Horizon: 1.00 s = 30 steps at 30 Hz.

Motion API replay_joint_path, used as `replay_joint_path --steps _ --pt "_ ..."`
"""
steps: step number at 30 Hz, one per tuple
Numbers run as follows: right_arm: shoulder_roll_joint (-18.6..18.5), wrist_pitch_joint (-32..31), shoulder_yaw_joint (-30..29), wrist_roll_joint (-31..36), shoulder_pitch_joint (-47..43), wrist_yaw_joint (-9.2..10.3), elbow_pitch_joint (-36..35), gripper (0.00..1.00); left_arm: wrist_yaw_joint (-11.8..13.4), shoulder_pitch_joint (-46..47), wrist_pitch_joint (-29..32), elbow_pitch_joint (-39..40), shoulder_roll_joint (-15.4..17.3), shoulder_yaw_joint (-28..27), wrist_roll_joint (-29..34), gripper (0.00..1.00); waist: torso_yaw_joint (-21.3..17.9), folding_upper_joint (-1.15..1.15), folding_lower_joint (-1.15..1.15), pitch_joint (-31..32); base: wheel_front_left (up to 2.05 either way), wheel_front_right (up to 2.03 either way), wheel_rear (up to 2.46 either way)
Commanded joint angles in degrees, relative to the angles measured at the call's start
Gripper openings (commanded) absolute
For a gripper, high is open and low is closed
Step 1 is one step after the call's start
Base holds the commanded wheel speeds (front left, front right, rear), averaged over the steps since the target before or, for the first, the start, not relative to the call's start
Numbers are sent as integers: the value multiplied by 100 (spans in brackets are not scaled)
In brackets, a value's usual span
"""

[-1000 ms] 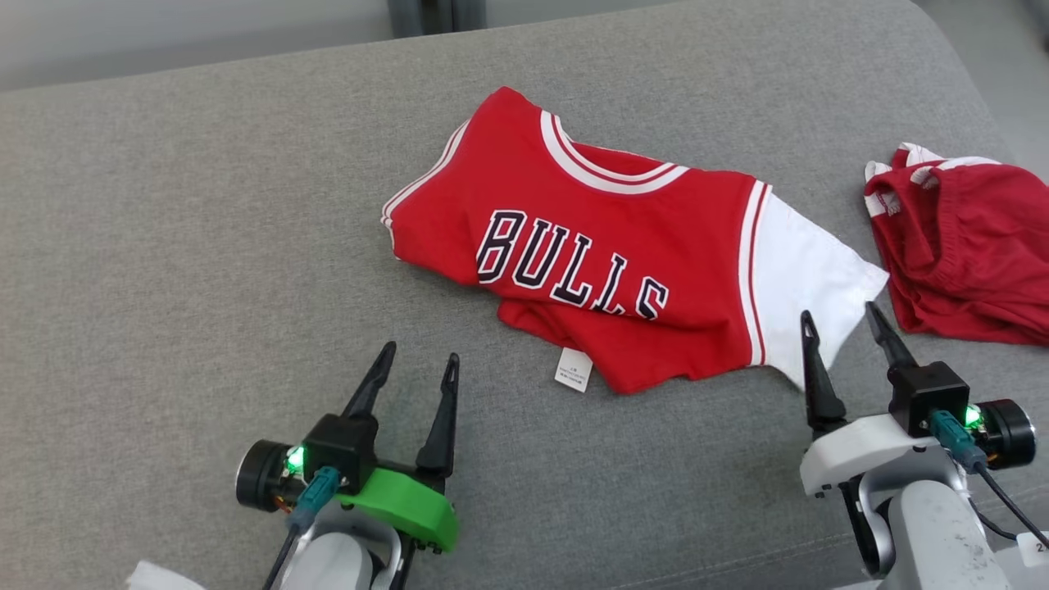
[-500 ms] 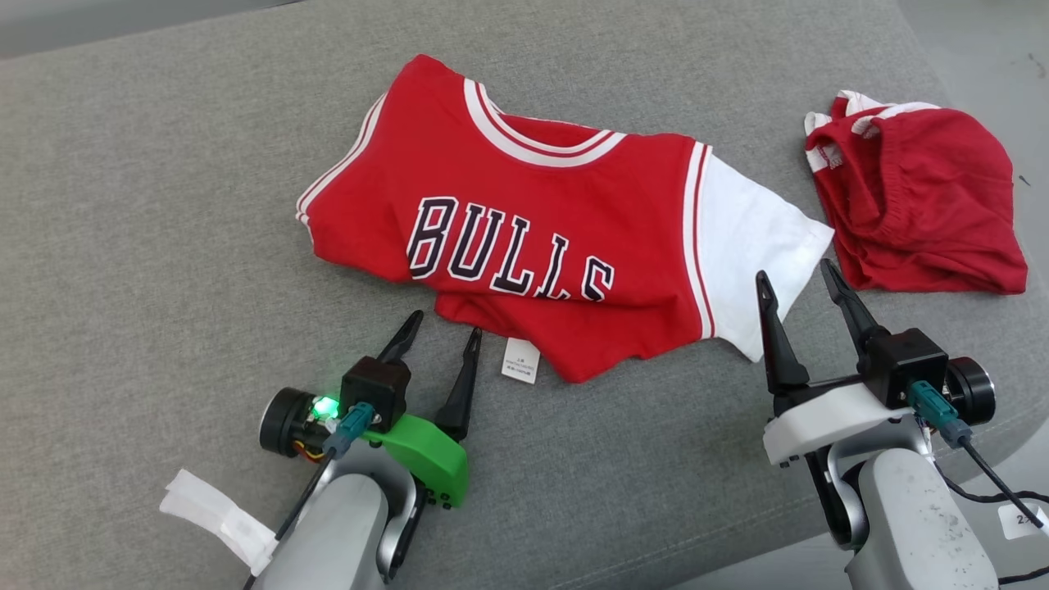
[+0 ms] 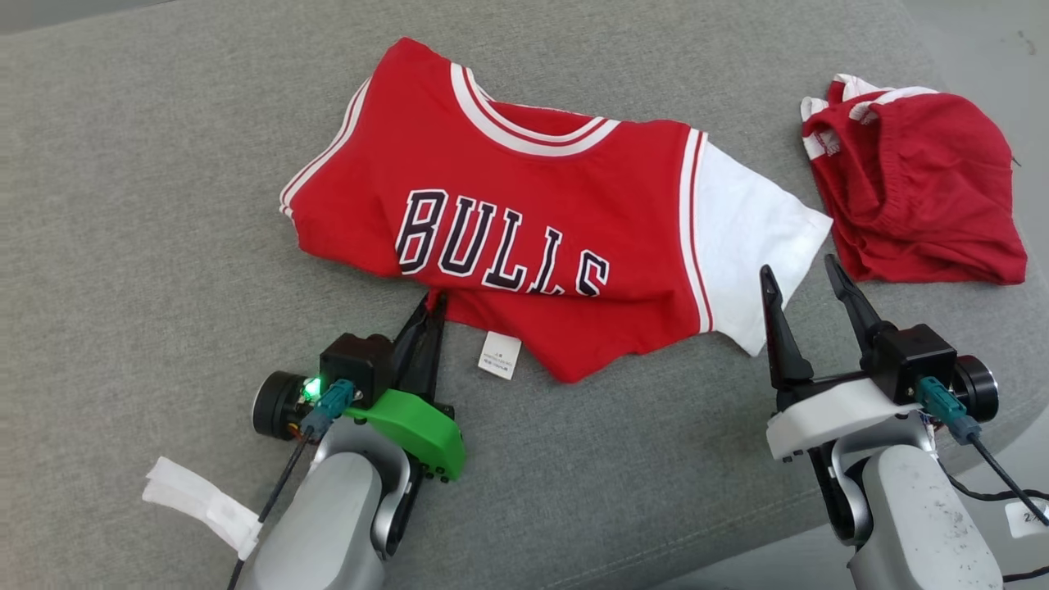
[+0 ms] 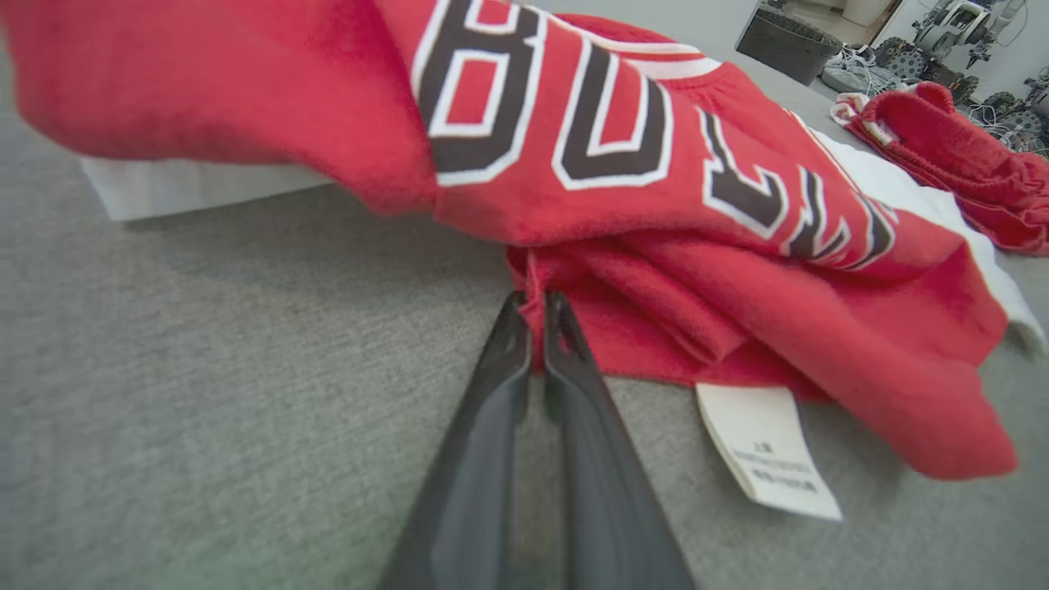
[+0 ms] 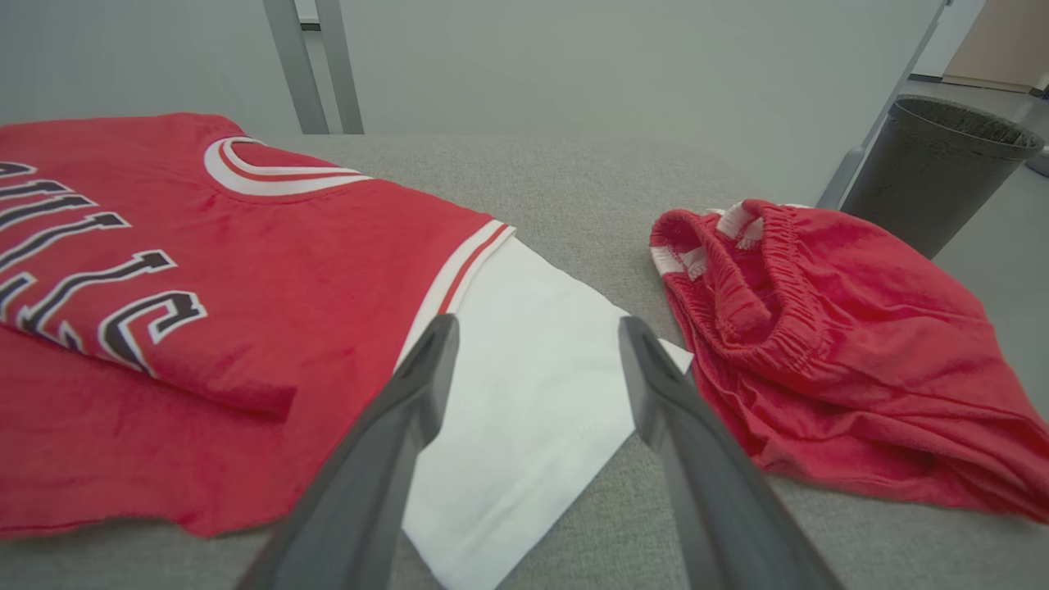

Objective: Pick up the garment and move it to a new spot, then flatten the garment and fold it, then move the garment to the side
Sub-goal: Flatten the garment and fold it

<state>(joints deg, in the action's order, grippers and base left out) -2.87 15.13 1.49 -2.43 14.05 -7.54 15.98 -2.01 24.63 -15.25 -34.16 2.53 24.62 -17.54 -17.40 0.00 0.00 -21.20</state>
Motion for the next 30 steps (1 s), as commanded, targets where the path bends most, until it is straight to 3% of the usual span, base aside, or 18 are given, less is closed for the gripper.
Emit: replay_joint_path --steps 1,5,12,21,22,23,24,30 --pt "-8 0 -46 34 -64 11 2 100 -6 -141 20 -26 72 -72 -72 0 295 0 0 157 0 0 0" --pt "-9 0 -104 60 -96 11 43 100 93 -334 18 248 66 -364 -82 0 733 0 0 377 0 0 0" --pt "-11 0 -8 16 -187 11 148 100 244 -873 14 667 86 -1367 260 0 1404 0 0 879 0 0 0" --pt "-13 0 66 -131 -470 11 120 100 658 -1612 14 661 51 -2388 352 0 1706 0 0 1514 0 0 0" --pt "-12 0 87 -192 -525 11 121 100 653 -1715 14 637 46 -2397 375 34 1702 0 0 1566 0 0 0" --pt "-14 0 104 -220 -550 11 128 100 650 -1803 13 599 45 -2393 334 89 1691 0 0 1608 0 0 0" --pt "-15 0 132 -242 -569 11 126 100 676 -1883 14 595 49 -2395 302 100 1667 0 0 1656 0 0 0" --pt "-13 0 217 -233 -791 11 20 100 711 -2199 13 766 50 -2287 621 100 1567 0 0 1893 0 0 0"
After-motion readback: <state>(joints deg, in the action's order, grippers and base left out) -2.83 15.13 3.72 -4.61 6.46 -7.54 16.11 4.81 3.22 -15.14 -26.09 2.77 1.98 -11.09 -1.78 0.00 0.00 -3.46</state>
